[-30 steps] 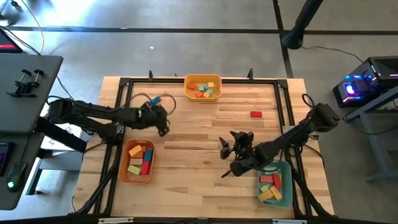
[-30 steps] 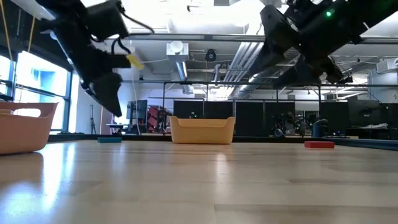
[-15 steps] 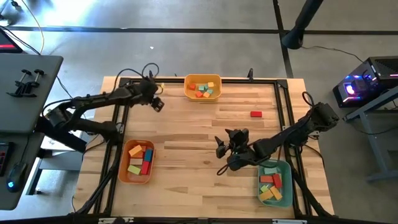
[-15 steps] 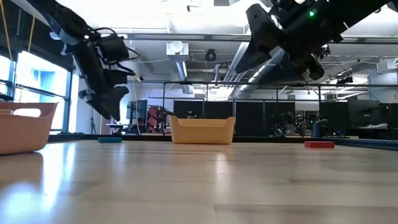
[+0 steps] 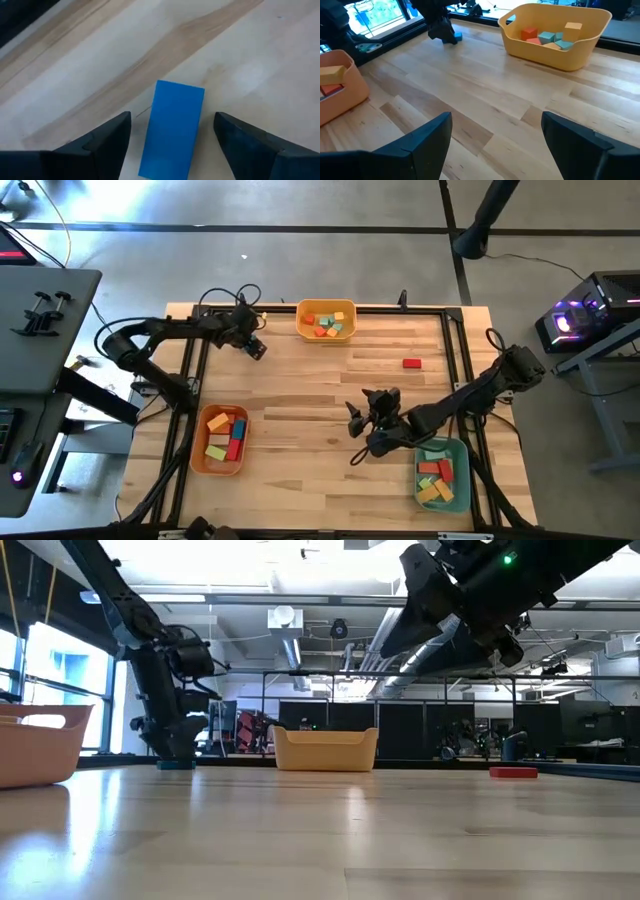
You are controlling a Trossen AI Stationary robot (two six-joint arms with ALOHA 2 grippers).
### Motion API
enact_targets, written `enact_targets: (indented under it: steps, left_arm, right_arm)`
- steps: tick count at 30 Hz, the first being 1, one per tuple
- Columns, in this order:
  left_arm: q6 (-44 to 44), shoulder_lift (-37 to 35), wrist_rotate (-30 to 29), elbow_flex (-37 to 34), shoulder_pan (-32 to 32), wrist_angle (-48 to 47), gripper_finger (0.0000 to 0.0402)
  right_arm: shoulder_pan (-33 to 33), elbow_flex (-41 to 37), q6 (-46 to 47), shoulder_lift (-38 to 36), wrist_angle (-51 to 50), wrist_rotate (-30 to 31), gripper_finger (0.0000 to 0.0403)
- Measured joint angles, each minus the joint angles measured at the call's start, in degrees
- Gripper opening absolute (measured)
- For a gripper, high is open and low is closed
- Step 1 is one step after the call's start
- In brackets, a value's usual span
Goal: Sort blocks by size
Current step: Put the thin blue block into the green bin
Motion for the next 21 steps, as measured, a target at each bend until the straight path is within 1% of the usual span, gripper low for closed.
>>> enact_targets:
  steps: [3, 5, 7, 11, 12, 17, 18, 21]
  left_arm:
    - [0.68, 0.49, -0.36, 0.02, -0.88, -0.56, 0.0255]
    - [0.68, 0.54, 1.68, -0.01, -0.88, -0.58, 0.0227]
    - [0.91, 0.62, 2.82, -0.07, -1.08, -0.84, 0.0189]
    - [1.98, 0.49, 2.52, -0.48, -2.24, -0.46, 0.0096]
    - [2.31, 0.45, 2.09, -0.68, -2.71, 0.0, 0.0082]
    - [2.37, 0.66, 1.93, -1.46, -7.1, 3.78, 0.0082]
    - [1.71, 0.76, 3.2, -1.5, -8.6, 4.85, 0.0082]
    - [0.42, 0.6, 10.13, -1.56, -14.3, 8.92, 0.0082]
  right_arm:
    - [0.0, 0.0, -0.03, 0.0, 0.0, 0.01, 0.0302]
    - [0.0, 0.0, -0.41, 0.0, 0.0, 0.01, 0.0302]
    - [0.04, 0.0, -0.4, 0.0, 0.0, 0.02, 0.0302]
    - [0.78, 0.0, 0.15, 0.12, 0.09, 0.0, 0.0302]
    - [1.24, 0.0, 0.07, 0.36, 0.22, 0.0, 0.0302]
    - [3.79, 0.0, 0.27, 3.05, 2.38, 0.44, 0.0302]
    - [4.35, 0.0, 0.17, 3.9, 3.37, 0.42, 0.0302]
    - [5.78, 0.0, -2.47, 6.93, 8.3, 0.16, 0.0302]
